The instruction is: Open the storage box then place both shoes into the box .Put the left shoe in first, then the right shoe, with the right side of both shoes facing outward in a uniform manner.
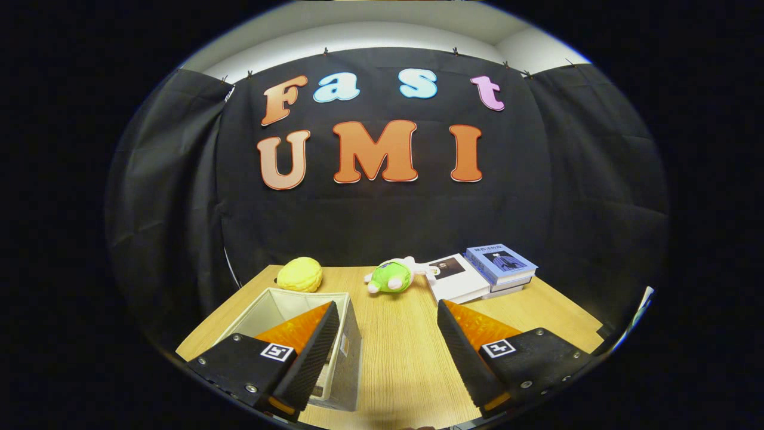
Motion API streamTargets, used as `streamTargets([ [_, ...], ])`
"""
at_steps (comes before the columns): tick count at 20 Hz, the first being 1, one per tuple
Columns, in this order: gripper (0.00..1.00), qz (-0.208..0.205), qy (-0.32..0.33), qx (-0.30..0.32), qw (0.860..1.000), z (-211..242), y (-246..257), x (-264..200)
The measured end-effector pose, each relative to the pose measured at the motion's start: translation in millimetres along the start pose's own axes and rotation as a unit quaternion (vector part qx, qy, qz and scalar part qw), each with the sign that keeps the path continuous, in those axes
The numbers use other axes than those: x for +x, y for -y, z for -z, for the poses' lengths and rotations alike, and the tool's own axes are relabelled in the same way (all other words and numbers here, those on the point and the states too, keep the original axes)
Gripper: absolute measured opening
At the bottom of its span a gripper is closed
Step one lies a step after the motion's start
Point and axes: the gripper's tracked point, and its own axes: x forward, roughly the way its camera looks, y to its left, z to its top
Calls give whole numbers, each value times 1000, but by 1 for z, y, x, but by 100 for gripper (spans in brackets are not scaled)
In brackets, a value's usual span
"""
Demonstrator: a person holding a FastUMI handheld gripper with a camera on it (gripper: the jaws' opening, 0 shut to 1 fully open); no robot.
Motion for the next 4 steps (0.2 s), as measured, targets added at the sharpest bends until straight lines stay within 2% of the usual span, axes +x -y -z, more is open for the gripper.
streamTargets([
  [2,99,13,4,-10,1000,-2,9,-1],
  [4,99,9,7,-11,1000,-3,8,-3],
])
